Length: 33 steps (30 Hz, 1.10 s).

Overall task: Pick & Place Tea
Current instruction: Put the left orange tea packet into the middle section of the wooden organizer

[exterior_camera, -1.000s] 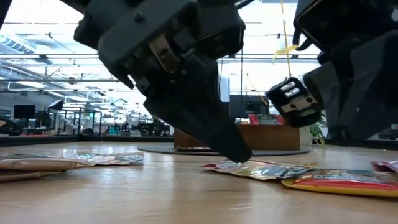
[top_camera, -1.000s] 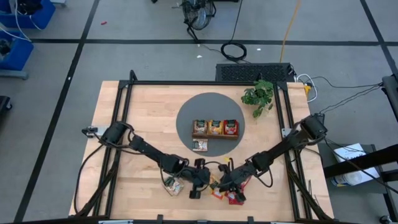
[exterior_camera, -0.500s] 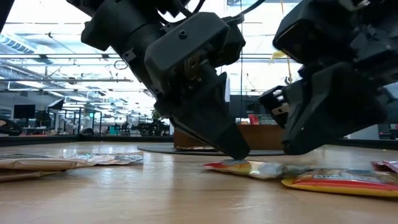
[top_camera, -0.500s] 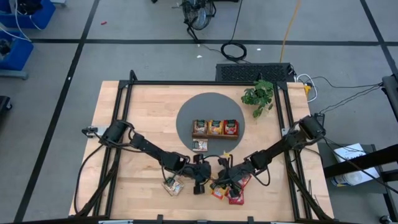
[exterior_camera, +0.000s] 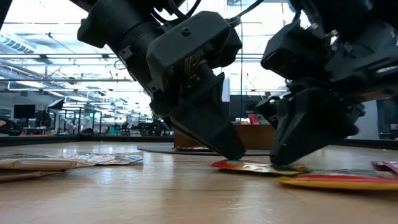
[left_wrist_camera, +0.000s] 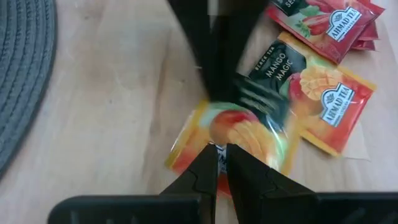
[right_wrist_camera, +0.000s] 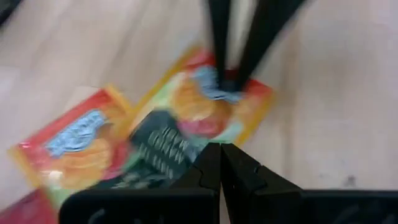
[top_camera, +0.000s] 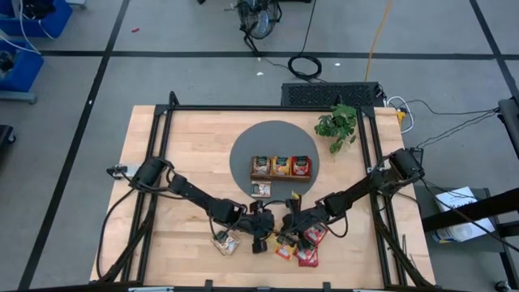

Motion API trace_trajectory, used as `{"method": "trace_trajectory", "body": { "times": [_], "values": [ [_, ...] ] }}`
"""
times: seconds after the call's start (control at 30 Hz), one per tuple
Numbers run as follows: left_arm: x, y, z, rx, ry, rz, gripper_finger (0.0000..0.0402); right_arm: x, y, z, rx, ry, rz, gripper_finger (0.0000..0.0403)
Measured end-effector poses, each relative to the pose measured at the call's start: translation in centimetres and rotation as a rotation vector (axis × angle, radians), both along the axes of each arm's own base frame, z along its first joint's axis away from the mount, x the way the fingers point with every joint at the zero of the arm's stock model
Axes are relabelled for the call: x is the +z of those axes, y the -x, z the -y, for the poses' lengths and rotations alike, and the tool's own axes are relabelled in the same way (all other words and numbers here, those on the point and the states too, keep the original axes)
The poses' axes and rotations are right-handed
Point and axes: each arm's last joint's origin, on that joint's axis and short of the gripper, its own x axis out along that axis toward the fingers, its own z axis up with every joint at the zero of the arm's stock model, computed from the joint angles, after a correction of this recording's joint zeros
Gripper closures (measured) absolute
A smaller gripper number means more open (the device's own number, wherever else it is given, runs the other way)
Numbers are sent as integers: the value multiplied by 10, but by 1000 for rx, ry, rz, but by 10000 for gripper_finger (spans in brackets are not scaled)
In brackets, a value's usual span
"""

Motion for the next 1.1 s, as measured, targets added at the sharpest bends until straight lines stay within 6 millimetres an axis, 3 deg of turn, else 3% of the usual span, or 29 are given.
{"method": "trace_trajectory", "body": {
  "times": [0.3, 0.67, 0.93, 1.1],
  "values": [
    [0, 8, 17, -43, 7, -5, 360, 0, -6, 17, -49, 66, 14, 403],
    [1, 8, 20, -37, -7, 16, 360, 8, -11, 24, -45, 80, 76, 403],
    [0, 7, 16, 38, -14, 18, 360, 40, 1, -4, 76, 4, 177, 403],
    [0, 5, 10, 123, -48, 44, 360, 30, 10, -23, 174, -69, 101, 403]
  ]
}}
